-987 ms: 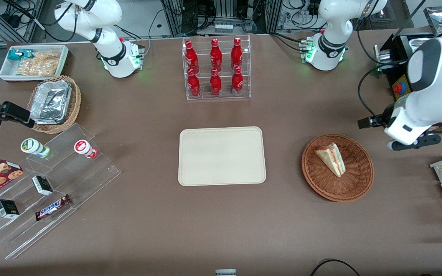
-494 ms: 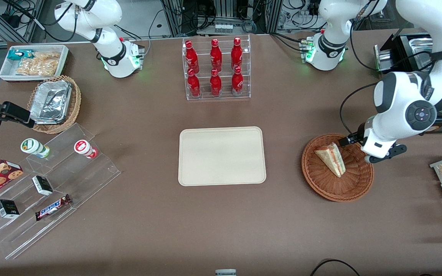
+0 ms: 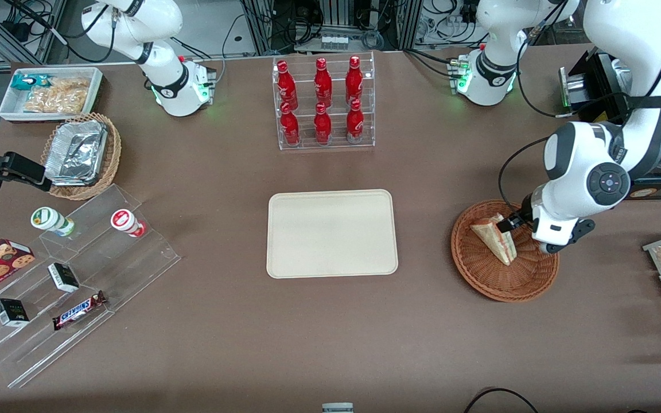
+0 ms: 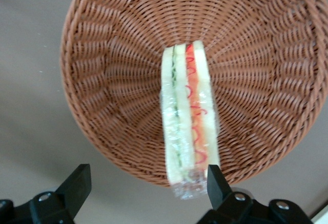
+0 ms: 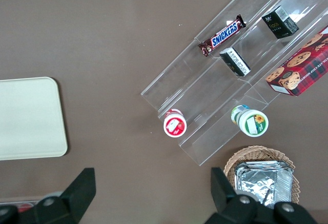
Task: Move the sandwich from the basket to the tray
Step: 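Lower the left gripper and close it on the wrapped sandwich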
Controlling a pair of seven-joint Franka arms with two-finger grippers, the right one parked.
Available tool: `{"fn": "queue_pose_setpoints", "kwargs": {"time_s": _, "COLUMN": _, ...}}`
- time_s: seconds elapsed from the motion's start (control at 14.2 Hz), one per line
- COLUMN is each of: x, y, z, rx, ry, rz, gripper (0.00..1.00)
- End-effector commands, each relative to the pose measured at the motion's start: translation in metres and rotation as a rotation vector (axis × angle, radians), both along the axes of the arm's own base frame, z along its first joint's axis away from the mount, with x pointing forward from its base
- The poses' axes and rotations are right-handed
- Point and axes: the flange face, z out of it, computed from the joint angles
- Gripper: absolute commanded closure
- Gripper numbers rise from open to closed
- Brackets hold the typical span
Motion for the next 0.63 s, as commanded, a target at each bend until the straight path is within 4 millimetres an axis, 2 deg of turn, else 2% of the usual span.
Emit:
{"fn": "queue_pose_setpoints", "kwargs": {"time_s": 0.0, "x": 0.003, "y": -0.014, "z": -0.008, "rx": -0.009, "ry": -0.015, "rz": 0.022, "gripper": 0.0}}
{"fn": "queue_pose_setpoints", "kwargs": {"time_s": 0.56, "x": 0.003, "y": -0.017, "z": -0.04, "rx": -0.011, "ry": 0.011, "rz": 0.008, "gripper": 0.0}}
